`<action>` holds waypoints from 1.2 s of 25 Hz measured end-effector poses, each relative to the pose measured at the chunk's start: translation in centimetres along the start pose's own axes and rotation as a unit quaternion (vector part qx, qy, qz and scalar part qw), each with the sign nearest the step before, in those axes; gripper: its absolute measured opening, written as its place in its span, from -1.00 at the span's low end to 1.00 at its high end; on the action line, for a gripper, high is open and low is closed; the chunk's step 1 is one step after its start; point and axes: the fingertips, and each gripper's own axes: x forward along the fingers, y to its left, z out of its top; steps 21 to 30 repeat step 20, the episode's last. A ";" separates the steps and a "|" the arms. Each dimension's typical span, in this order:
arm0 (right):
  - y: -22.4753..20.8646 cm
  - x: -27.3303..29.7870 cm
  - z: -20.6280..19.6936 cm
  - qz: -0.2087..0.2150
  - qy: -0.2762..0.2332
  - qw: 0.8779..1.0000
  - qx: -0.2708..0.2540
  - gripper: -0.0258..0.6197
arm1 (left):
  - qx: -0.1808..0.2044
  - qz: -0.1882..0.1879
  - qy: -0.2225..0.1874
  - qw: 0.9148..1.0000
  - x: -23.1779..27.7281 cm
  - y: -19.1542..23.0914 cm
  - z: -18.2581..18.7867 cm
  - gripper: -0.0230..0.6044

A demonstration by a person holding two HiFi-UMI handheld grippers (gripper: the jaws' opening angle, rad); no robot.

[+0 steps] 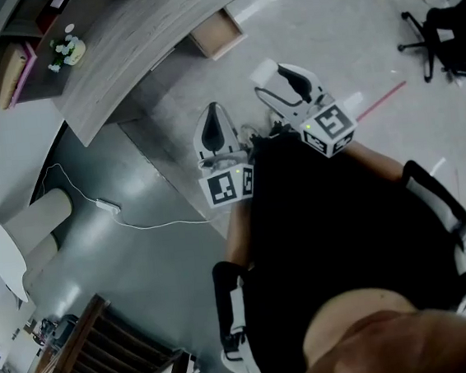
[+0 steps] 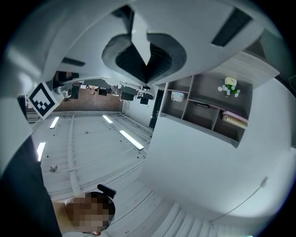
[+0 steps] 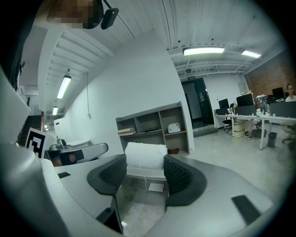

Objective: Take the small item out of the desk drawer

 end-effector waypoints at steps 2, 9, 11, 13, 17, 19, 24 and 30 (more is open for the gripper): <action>0.0 0.1 -0.1 0.000 0.003 1.000 0.000 -0.14 | -0.002 0.000 0.000 1.000 0.1 0.1 0.1 -0.94; -0.1 0.3 -0.5 -0.001 0.004 1.000 -0.002 -0.13 | -0.006 -0.002 0.004 1.000 0.3 0.2 -0.2 -0.94; -0.2 0.3 -0.6 -0.002 0.006 1.000 -0.001 -0.14 | -0.007 -0.003 0.002 1.000 0.4 0.1 -0.2 -0.94; -0.3 0.3 -0.9 -0.003 0.009 1.000 0.001 -0.13 | -0.006 -0.004 0.000 1.000 0.4 0.1 -0.2 -0.94; -0.3 0.3 -1.1 -0.005 0.006 1.000 -0.001 -0.13 | -0.005 -0.007 -0.002 1.000 0.4 0.0 -0.2 -0.94; -0.3 0.4 -1.0 -0.005 0.006 1.000 -0.001 -0.13 | -0.003 -0.009 -0.004 1.000 0.5 -0.1 -0.1 -0.94; -0.3 0.4 -0.9 -0.004 0.005 1.000 -0.001 -0.13 | -0.003 -0.010 -0.005 1.000 0.5 -0.1 -0.1 -0.94; -0.3 0.4 -0.9 -0.004 0.005 1.000 -0.001 -0.13 | -0.003 -0.010 -0.005 1.000 0.5 -0.1 -0.1 -0.94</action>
